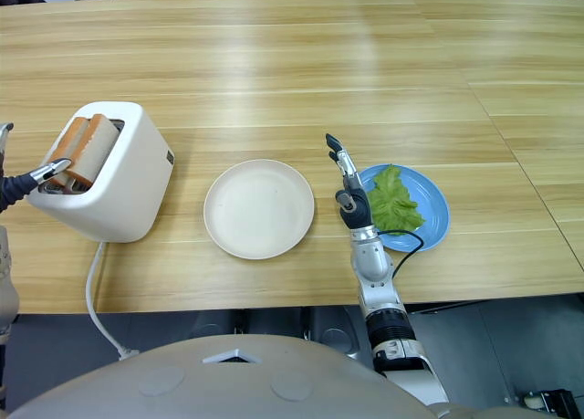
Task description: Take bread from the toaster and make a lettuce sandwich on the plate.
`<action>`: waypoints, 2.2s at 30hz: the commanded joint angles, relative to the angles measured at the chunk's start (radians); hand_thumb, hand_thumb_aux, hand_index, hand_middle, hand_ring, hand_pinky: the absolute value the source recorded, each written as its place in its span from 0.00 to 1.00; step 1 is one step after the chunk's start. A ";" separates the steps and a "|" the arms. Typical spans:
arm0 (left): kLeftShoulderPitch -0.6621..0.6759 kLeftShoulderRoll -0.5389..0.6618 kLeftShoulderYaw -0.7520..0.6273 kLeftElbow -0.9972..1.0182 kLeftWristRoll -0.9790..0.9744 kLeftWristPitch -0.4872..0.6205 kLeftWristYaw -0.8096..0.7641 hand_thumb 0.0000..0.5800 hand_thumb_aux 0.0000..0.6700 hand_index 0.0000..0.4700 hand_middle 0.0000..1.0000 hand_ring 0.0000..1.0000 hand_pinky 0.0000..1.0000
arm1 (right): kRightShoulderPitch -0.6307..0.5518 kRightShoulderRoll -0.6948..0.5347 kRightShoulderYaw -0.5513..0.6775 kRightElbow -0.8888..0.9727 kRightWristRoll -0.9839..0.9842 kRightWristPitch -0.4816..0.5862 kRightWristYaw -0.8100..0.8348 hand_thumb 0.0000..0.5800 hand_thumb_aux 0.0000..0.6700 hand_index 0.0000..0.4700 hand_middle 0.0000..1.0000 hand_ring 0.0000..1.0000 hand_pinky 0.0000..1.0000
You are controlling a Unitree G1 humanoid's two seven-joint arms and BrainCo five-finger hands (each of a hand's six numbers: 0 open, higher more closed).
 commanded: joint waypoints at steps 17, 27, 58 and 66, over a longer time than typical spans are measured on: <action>0.015 0.042 -0.004 0.020 0.038 0.036 -0.006 0.00 0.00 0.00 0.00 0.00 0.00 | 0.008 -0.001 -0.006 0.005 0.000 0.016 -0.004 0.00 0.00 0.00 0.00 0.00 0.00; 0.020 0.044 -0.008 0.045 0.035 0.039 -0.002 0.00 0.00 0.00 0.00 0.00 0.00 | 0.004 -0.003 -0.005 0.007 0.001 0.017 -0.003 0.00 0.00 0.00 0.00 0.00 0.00; -0.043 0.028 -0.117 0.079 0.005 -0.050 0.168 0.00 0.00 0.00 0.00 0.00 0.00 | 0.014 -0.011 -0.004 0.009 0.009 0.017 0.003 0.00 0.00 0.00 0.00 0.00 0.00; -0.031 0.036 -0.147 0.149 0.004 -0.045 0.169 0.00 0.00 0.00 0.00 0.00 0.00 | 0.012 -0.012 -0.004 0.014 0.011 0.017 0.008 0.00 0.00 0.00 0.00 0.00 0.00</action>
